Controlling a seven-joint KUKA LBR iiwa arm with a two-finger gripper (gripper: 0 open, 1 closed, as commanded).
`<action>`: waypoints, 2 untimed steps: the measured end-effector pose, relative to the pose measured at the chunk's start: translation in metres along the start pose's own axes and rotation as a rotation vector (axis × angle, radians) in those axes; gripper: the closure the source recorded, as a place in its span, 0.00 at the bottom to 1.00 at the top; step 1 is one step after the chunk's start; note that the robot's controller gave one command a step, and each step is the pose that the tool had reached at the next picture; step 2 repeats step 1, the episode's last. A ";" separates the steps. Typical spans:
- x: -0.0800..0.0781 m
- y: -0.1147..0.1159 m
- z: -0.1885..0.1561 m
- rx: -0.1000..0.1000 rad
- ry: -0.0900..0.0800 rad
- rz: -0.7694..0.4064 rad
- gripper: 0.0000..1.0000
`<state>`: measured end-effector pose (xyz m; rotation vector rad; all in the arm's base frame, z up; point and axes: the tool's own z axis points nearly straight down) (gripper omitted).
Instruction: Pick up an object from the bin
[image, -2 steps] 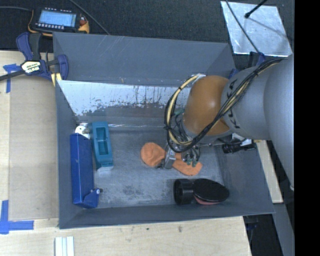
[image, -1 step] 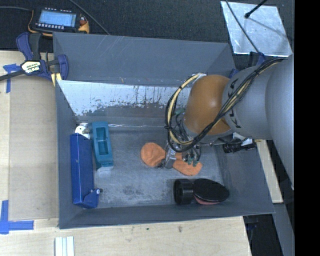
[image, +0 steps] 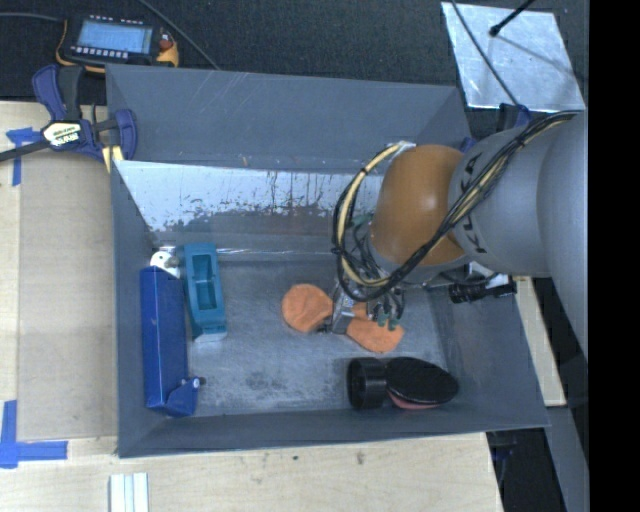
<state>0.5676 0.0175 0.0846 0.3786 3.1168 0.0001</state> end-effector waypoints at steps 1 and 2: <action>0.000 0.000 -0.009 0.000 -0.001 0.000 1.00; 0.000 0.000 -0.009 0.000 -0.001 0.000 1.00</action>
Offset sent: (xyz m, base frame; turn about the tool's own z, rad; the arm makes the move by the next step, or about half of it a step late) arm -0.0001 -0.0001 0.0229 0.0000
